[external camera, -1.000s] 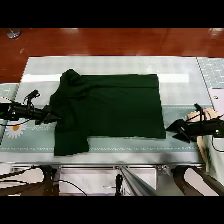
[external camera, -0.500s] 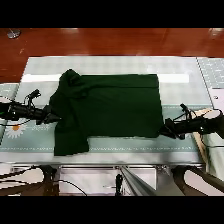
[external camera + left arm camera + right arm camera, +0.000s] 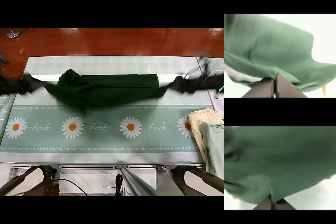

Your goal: Fold the shirts.

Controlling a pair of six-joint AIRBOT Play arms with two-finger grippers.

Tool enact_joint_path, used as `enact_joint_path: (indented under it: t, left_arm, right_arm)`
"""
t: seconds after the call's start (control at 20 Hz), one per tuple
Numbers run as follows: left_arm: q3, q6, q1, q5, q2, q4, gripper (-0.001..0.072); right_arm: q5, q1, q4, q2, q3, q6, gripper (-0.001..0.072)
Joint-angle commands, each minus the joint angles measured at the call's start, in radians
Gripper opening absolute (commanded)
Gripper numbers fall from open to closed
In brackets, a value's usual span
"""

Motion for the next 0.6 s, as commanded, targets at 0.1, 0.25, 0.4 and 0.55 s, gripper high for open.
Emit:
enact_joint_path:
  t: [0.1,0.25,0.4,0.55]
  left_arm:
    - [0.213,-0.032,0.002,0.324,0.399,-0.064,0.0033]
    - [0.307,-0.113,0.002,0.373,0.566,0.048,0.0033]
    - [0.378,-0.216,0.002,0.435,0.709,0.265,0.0033]
    - [0.420,-0.331,0.002,0.431,0.797,0.489,0.0033]
  right_arm:
    - [0.028,0.005,-0.290,0.217,0.541,0.132,0.0019]
    - [0.054,0.005,-0.371,0.415,0.567,0.146,0.0019]
    - [0.122,0.005,-0.512,0.580,0.567,0.197,0.0019]
    - [0.174,0.006,-0.632,0.686,0.567,0.238,0.0019]
